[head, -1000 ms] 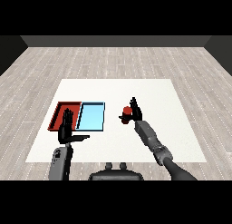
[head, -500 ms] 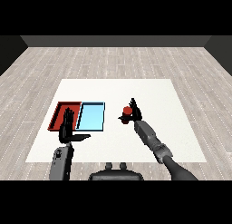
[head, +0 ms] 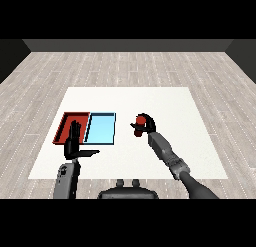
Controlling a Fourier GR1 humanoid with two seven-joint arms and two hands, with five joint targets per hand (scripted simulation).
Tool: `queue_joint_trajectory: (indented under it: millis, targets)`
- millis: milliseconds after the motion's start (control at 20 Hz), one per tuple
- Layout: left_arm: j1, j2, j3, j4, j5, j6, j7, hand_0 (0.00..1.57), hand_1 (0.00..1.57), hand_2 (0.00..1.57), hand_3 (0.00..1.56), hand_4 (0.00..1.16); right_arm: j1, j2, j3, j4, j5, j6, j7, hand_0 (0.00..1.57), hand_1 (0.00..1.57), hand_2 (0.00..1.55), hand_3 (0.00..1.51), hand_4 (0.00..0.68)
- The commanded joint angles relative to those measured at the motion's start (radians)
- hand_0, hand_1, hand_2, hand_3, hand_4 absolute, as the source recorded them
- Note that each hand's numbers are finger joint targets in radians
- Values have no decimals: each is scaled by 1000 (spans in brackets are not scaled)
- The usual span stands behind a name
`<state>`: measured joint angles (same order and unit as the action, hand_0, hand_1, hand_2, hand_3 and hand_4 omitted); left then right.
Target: Pick the red can and put it in the red box
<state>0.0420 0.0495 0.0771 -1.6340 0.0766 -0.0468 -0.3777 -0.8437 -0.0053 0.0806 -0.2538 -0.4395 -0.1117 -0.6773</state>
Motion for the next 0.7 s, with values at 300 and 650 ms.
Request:
queue_joint_trajectory:
  millis: [300, 650]
  targets:
    - [-12, -12, -20, -12, -14, 11, 22, 0, 0, 0, 0, 0, 26, -32, 22, -135, 72, -54, 45, 1467, 1467, 1455, 1419, 651]
    - [6, -19, -63, 4, -54, 6, 25, 0, 0, 0, 0, 0, 95, -8, 63, -293, 94, -113, 58, 1434, 1434, 1440, 1403, 656]
